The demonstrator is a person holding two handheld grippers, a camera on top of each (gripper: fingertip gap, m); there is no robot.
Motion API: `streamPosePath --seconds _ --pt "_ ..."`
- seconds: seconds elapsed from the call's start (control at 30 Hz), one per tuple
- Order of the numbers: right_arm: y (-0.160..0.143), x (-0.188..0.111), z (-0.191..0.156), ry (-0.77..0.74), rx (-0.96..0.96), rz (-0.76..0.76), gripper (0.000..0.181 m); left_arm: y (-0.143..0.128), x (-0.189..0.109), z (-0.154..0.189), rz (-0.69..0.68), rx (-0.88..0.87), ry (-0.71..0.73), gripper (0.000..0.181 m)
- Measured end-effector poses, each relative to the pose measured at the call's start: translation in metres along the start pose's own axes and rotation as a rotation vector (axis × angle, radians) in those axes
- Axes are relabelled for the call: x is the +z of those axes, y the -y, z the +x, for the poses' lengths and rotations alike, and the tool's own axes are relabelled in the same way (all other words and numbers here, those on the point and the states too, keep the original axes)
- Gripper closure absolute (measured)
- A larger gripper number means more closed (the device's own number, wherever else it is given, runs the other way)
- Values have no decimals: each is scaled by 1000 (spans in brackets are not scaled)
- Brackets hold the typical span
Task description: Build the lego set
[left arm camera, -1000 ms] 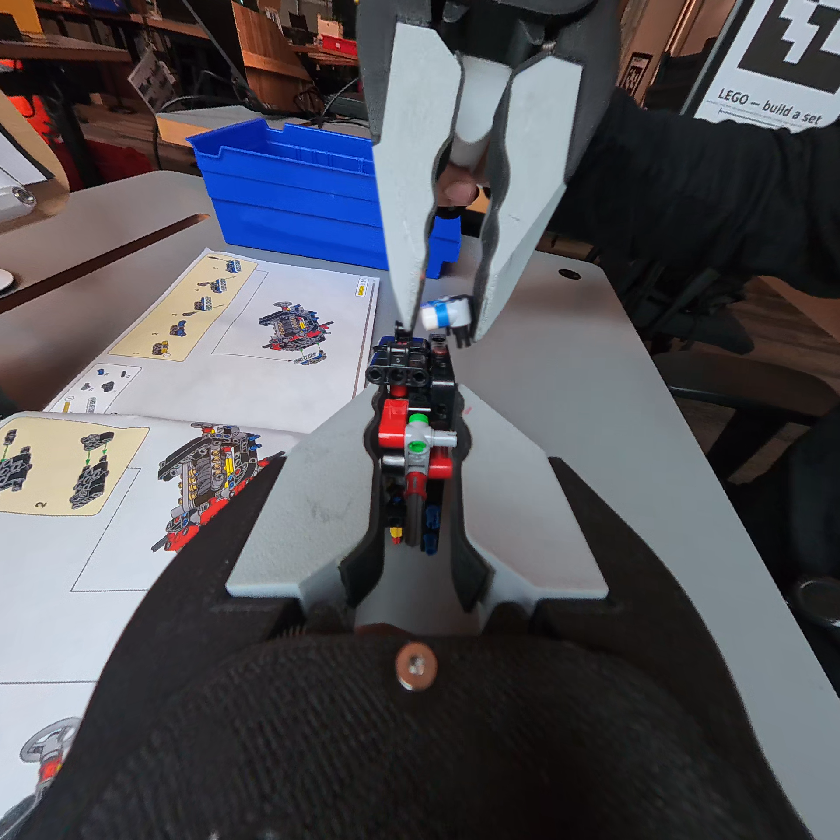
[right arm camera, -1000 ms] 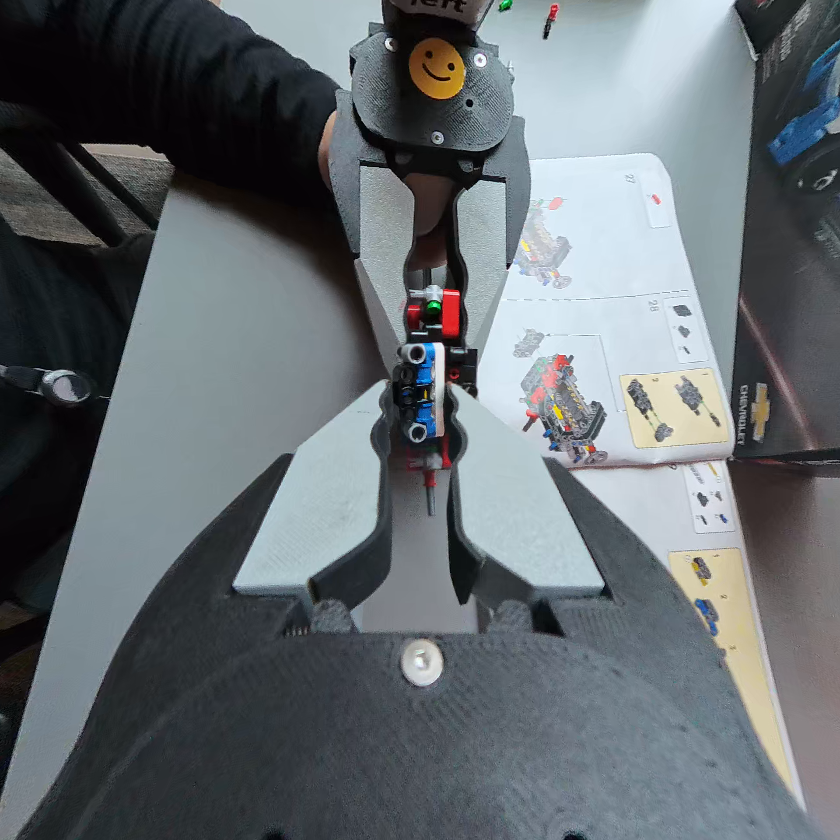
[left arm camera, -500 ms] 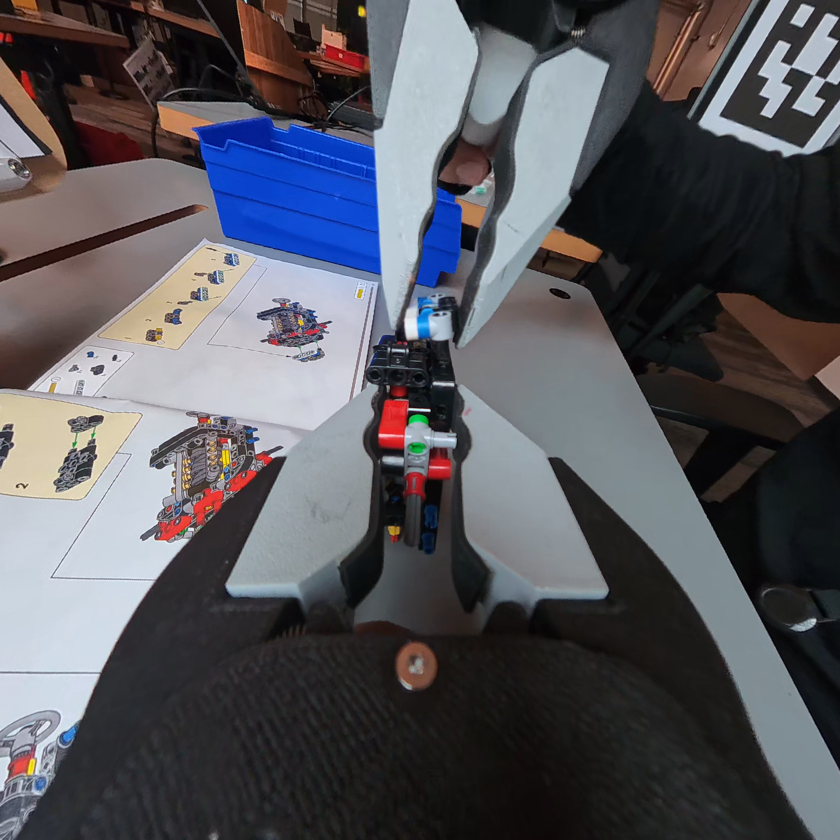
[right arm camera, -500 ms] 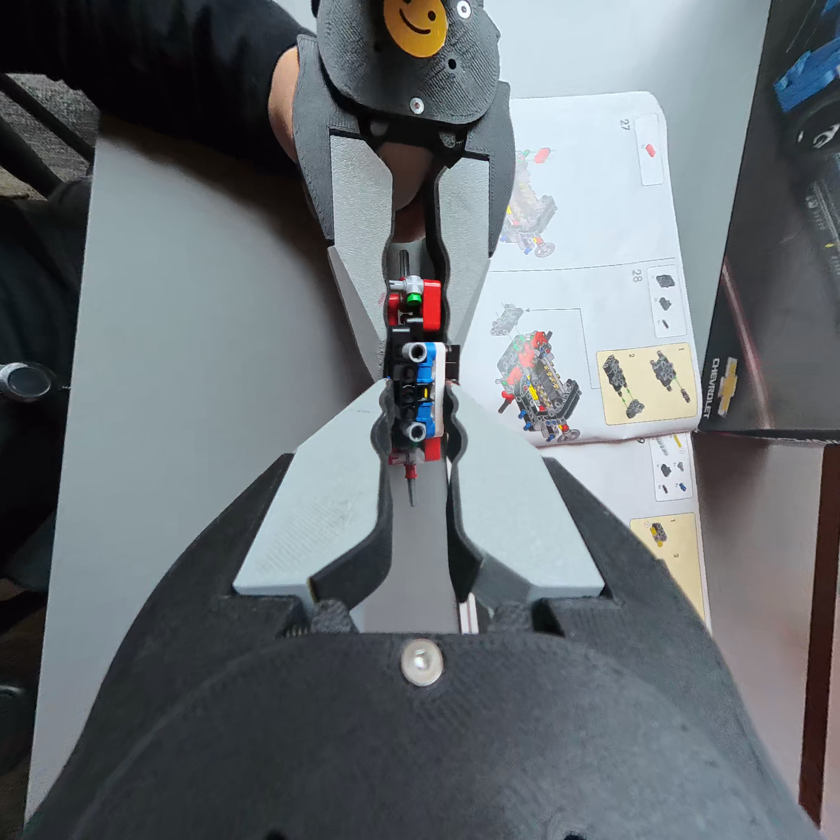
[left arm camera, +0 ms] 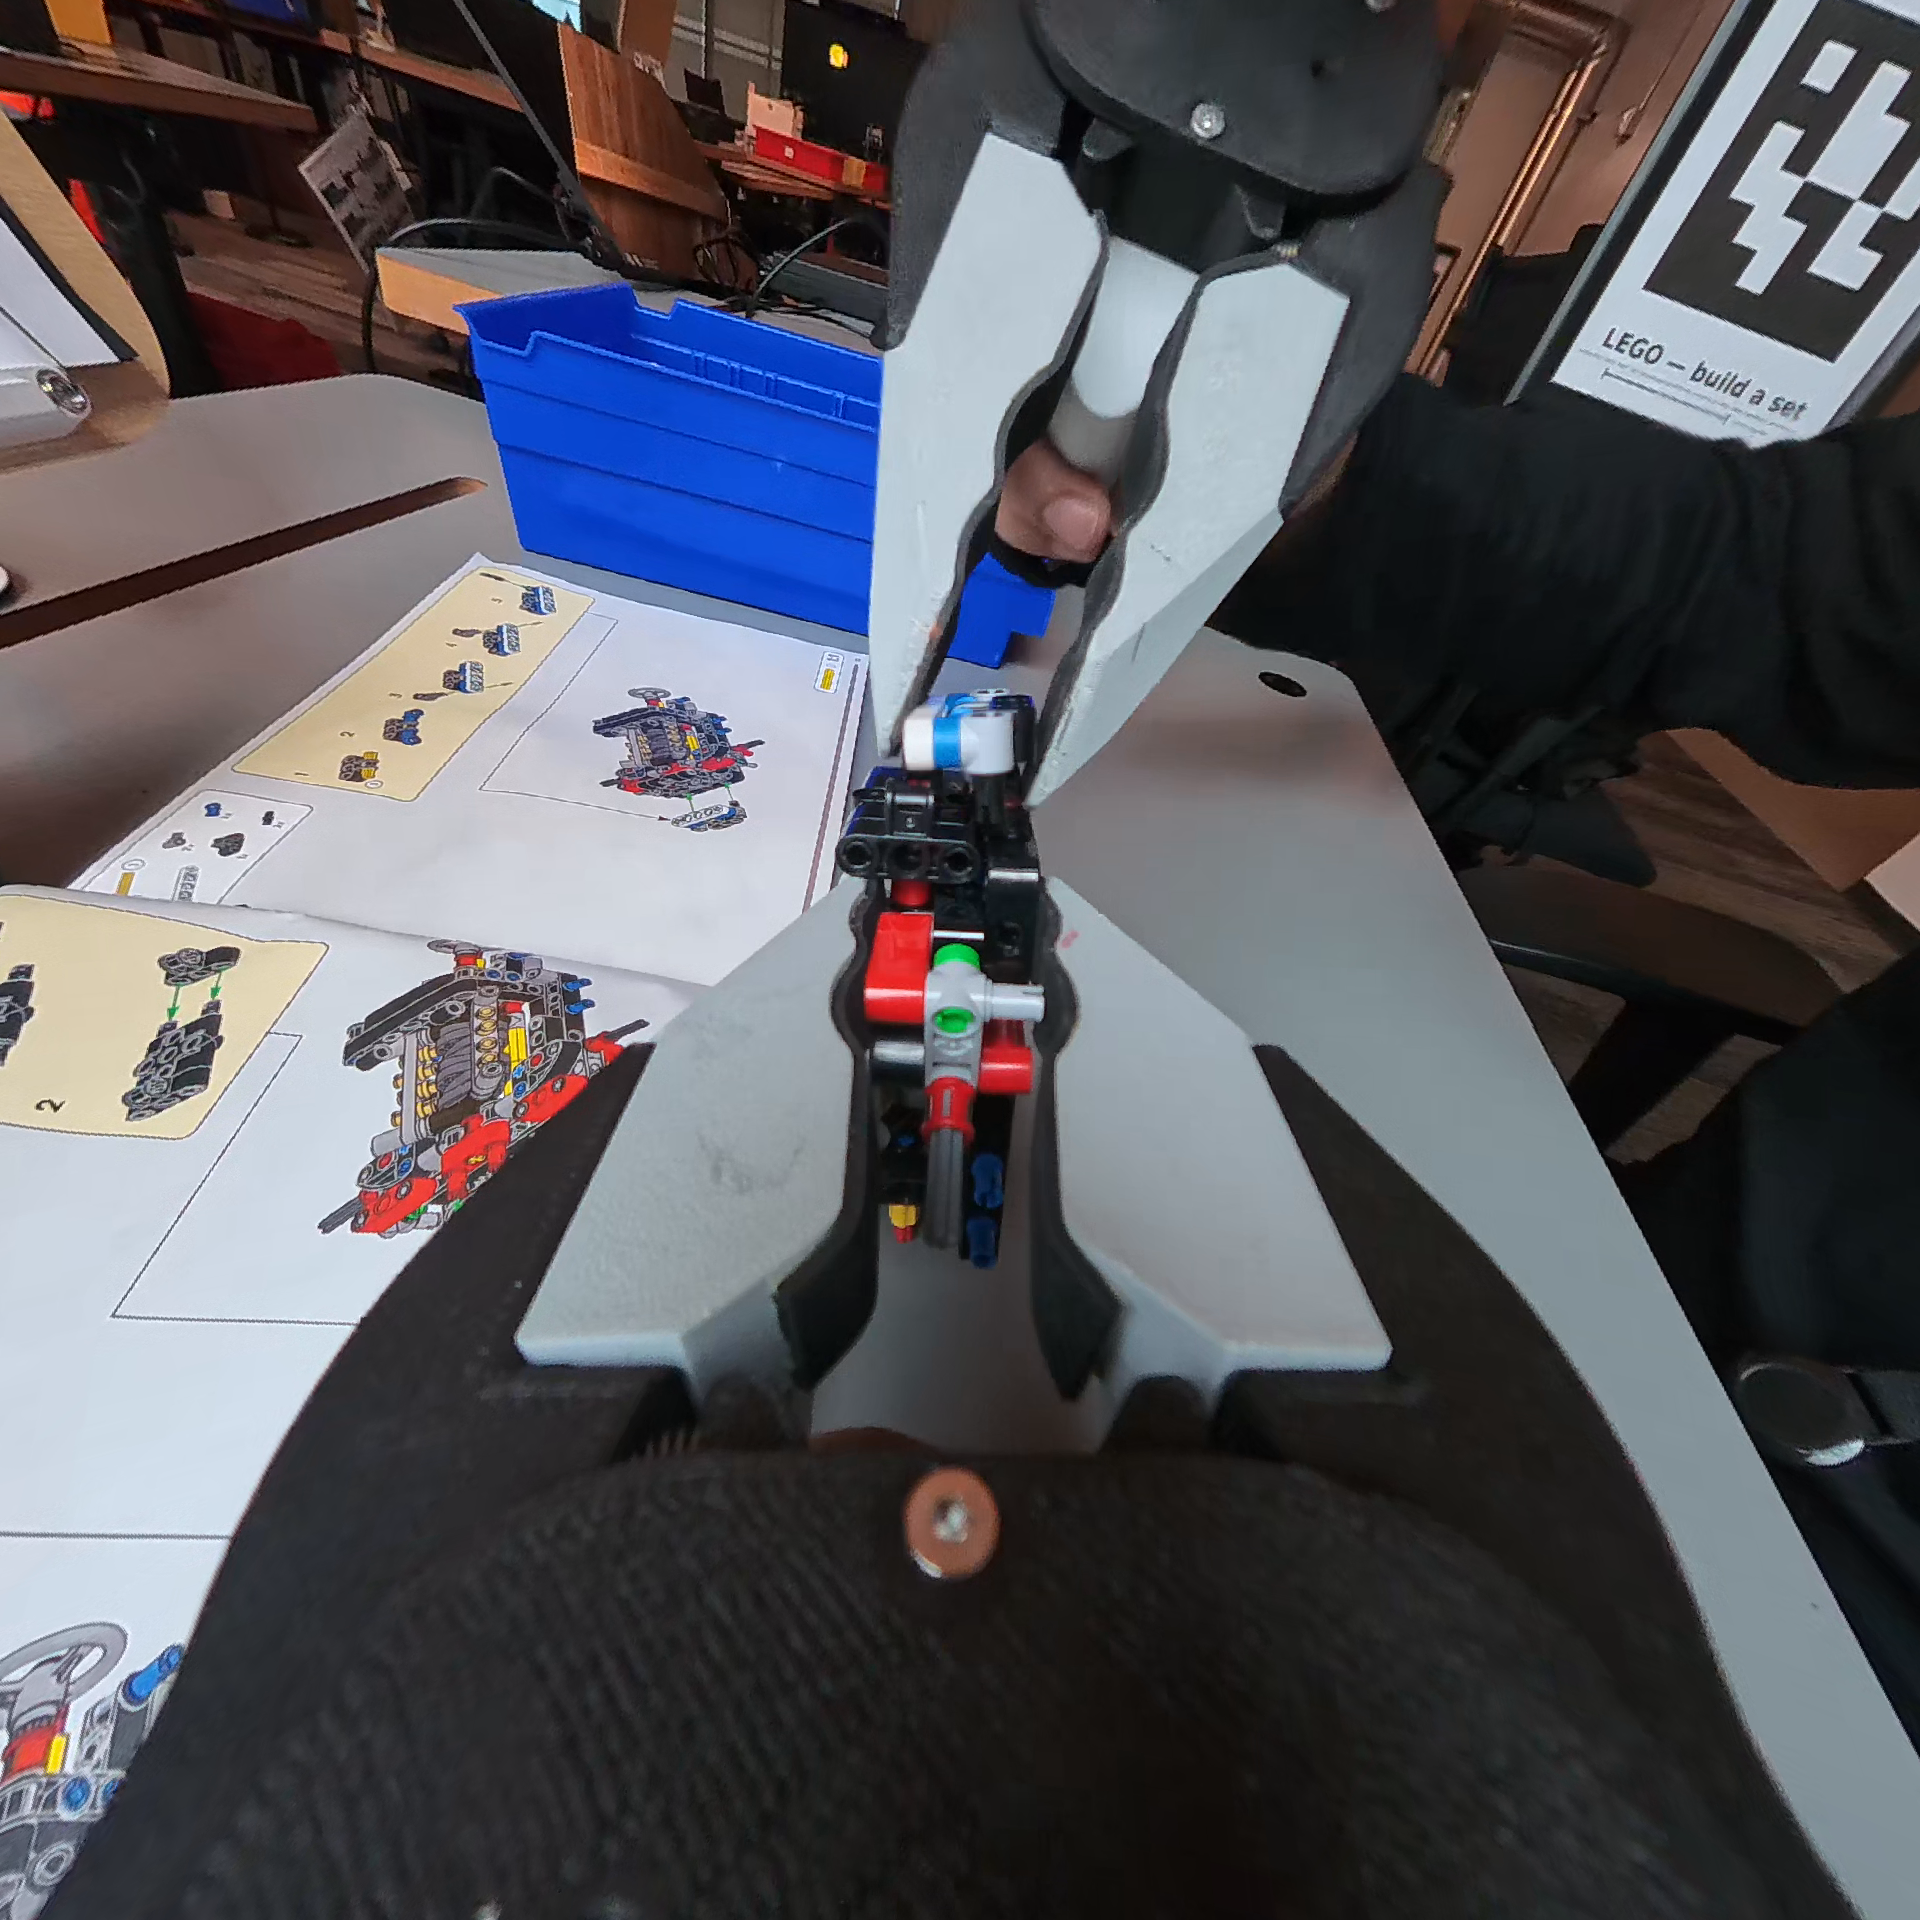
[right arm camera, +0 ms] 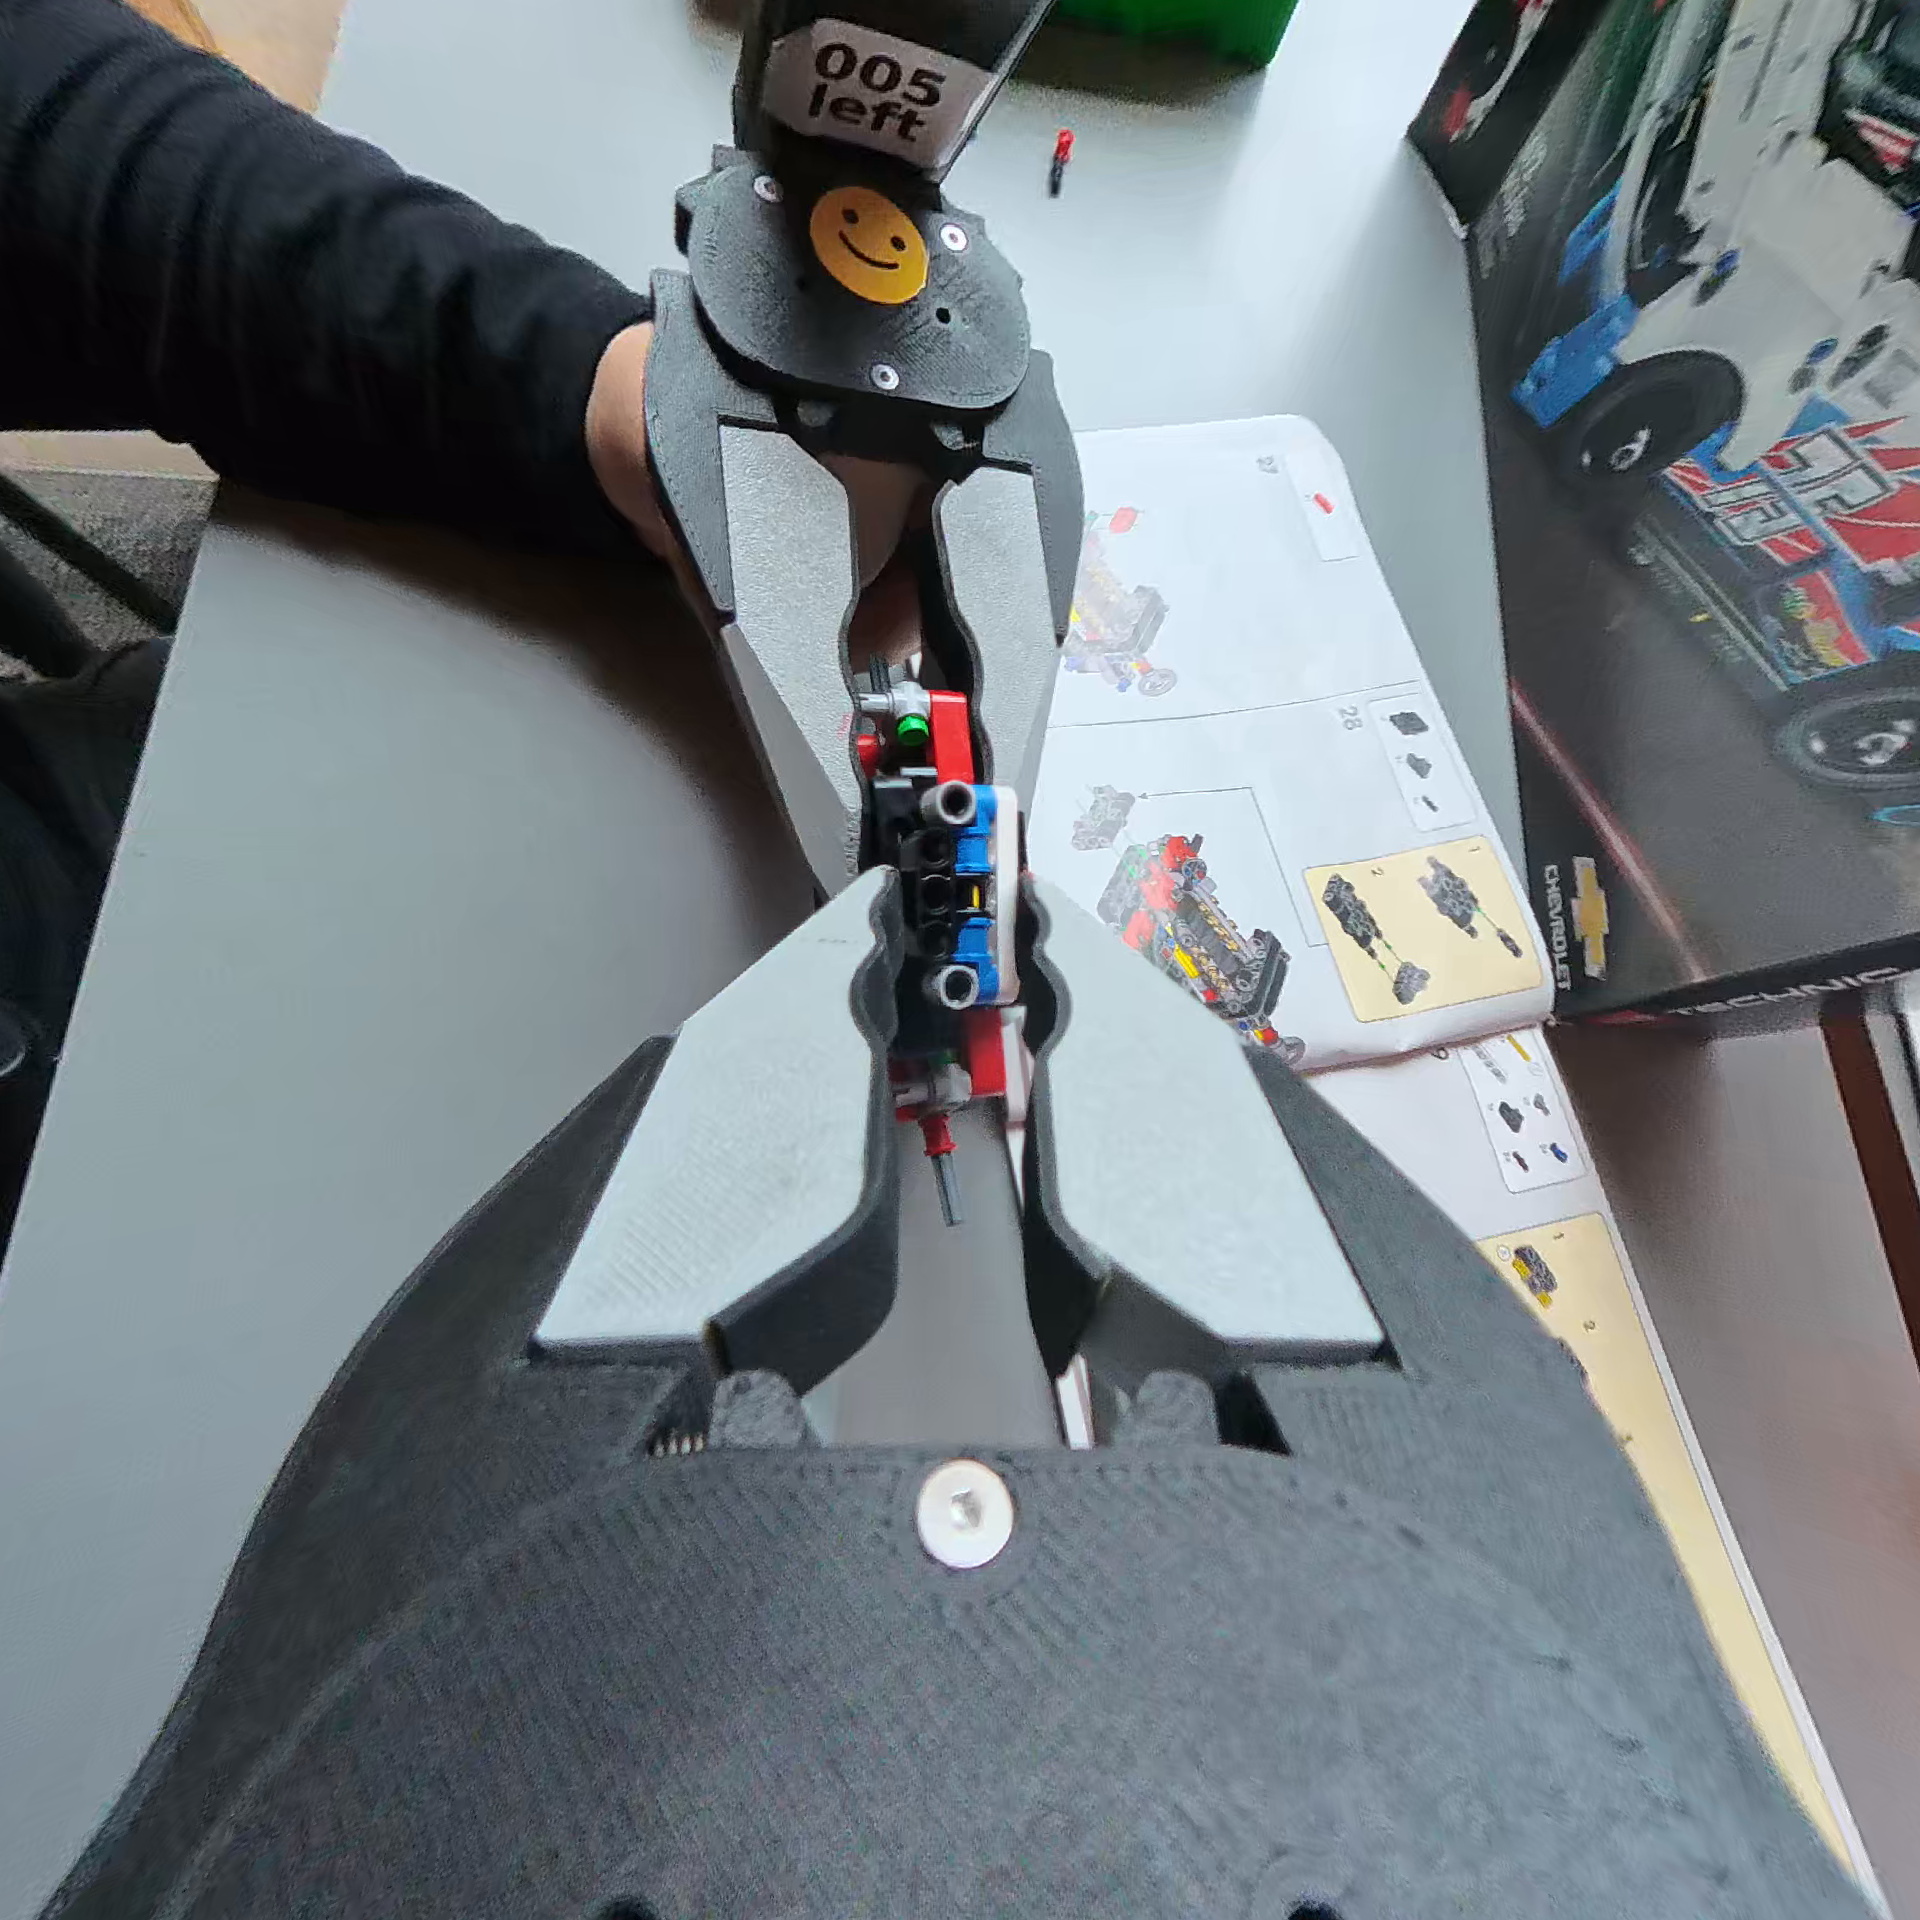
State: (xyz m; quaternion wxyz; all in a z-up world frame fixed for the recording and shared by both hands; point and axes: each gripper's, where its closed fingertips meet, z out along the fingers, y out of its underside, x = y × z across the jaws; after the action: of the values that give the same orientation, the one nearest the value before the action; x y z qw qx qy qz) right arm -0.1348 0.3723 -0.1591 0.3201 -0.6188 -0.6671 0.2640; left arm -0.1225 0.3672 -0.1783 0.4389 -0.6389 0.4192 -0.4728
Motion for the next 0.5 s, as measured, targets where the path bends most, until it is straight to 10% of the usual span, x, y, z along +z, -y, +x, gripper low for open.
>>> streamPosePath --seconds 0.5 --pt "-9 -6 4 -58 -95 -125 163 0 1 0 1 2 4 156"
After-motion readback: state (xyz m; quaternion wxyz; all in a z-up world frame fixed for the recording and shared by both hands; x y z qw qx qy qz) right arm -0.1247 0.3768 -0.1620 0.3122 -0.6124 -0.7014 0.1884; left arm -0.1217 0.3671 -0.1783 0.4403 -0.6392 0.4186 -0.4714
